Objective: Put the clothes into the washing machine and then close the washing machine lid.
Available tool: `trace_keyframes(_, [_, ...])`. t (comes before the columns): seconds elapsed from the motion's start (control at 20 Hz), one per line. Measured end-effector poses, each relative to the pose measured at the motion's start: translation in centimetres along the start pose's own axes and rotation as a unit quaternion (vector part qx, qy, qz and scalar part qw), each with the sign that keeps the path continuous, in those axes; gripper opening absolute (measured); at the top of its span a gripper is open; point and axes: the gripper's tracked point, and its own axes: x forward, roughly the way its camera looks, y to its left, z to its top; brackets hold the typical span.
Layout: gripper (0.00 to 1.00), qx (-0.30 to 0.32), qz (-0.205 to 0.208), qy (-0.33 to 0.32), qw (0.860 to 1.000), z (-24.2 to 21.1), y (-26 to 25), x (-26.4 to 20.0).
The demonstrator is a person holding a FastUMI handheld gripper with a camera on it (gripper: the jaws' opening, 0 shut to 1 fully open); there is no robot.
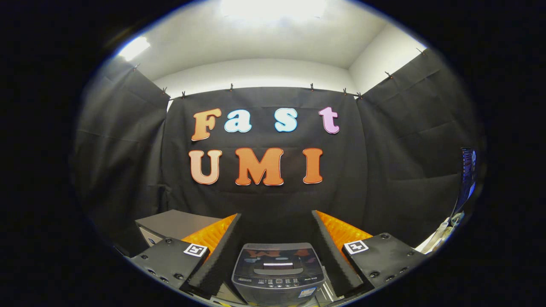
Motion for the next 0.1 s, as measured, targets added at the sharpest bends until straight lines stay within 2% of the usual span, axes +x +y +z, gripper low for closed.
trace_keyframes(0.1, [1.00, -0.007, 0.000, -0.005, 1.000, 0.35, -0.98, -0.21])
